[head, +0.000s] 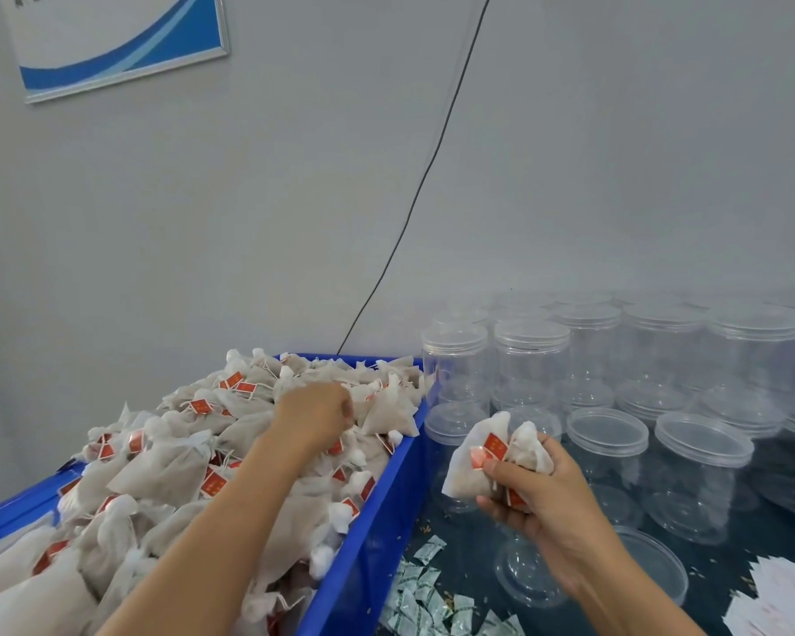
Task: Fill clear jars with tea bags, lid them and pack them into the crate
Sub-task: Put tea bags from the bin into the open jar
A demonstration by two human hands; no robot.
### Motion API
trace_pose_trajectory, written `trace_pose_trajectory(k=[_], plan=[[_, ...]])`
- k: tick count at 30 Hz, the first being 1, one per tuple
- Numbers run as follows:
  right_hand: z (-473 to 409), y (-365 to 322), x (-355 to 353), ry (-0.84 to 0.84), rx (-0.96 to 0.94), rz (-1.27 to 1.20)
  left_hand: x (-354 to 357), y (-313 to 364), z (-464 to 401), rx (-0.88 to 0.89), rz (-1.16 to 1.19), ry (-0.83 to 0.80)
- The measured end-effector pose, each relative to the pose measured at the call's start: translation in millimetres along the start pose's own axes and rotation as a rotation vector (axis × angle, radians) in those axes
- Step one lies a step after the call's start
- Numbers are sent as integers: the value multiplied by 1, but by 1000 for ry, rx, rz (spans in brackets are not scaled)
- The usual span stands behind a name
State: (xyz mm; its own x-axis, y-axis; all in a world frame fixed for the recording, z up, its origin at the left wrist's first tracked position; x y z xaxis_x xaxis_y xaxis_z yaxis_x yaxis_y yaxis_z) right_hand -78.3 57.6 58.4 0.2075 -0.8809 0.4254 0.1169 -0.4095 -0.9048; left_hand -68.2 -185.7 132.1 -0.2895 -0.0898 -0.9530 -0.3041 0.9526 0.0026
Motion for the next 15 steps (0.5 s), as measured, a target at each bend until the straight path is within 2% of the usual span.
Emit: trace_pose_trajectory(k=[3, 6, 11, 13, 15], plan=[[-1, -2, -2, 0, -15, 55, 21, -18, 0, -58, 19, -178], [0, -7, 0, -34, -58, 142, 23, -23, -4, -76, 71, -155], [6, -10, 8, -108, -74, 200, 16, -19, -5, 8, 35, -84], [7, -11, 12, -137, -83, 223, 5, -20, -6, -13, 185, 13], [9, -12, 15, -163, -105, 238, -5, -17, -6, -53, 542, 85]])
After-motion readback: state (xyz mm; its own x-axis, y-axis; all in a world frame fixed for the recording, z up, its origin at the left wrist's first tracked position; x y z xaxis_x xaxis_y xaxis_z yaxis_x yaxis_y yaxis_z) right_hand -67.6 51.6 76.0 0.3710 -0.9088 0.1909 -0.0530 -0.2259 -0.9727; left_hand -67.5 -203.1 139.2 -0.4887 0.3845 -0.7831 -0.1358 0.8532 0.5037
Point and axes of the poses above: each hand's wrist, its own z-axis away from the middle knuckle, its own x-axis out of the palm, y = z × x, the point moved 7 cm from there along -z, towards the middle knuckle, and after that the axes turned 4 degrees about y, right-handed, at the moved point
